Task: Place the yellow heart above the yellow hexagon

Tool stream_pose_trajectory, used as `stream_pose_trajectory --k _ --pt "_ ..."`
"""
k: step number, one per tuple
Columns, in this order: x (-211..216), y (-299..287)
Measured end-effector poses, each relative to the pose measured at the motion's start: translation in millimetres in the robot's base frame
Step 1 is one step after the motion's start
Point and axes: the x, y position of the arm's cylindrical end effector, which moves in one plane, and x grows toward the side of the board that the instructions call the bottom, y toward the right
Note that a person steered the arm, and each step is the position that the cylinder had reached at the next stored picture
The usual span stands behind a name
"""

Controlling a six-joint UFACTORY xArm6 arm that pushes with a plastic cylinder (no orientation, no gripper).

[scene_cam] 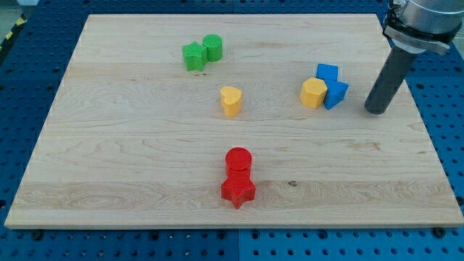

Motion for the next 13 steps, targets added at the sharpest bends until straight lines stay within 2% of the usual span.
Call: stream_pose_trajectory --k 2,5,6,7,9,10,12,13 --pt "-0.6 -32.6" --pt "3.0 -45.4" --pt "18.5 -48.2" --pt "54.2 -53.0" --pt "62.4 -65.2" --pt "63.6 -93.7" --pt "66.6 -203.2" --pt "42.7 -251.9"
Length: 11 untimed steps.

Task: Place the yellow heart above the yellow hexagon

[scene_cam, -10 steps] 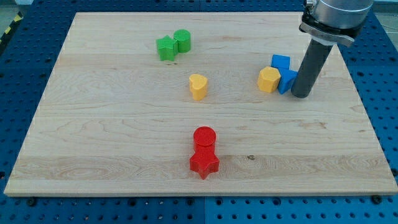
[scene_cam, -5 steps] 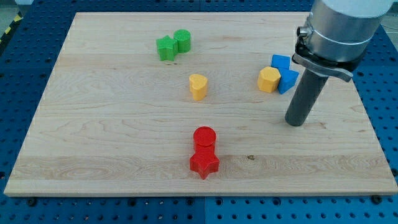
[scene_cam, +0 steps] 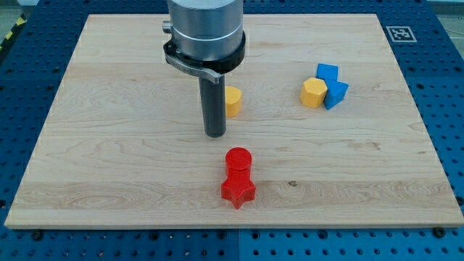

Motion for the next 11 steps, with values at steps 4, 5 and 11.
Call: stream_pose_trajectory --k 4,5,11 --pt "-31.4 19.9" --pt "-35.3 45.1" --pt "-89.1 77.0"
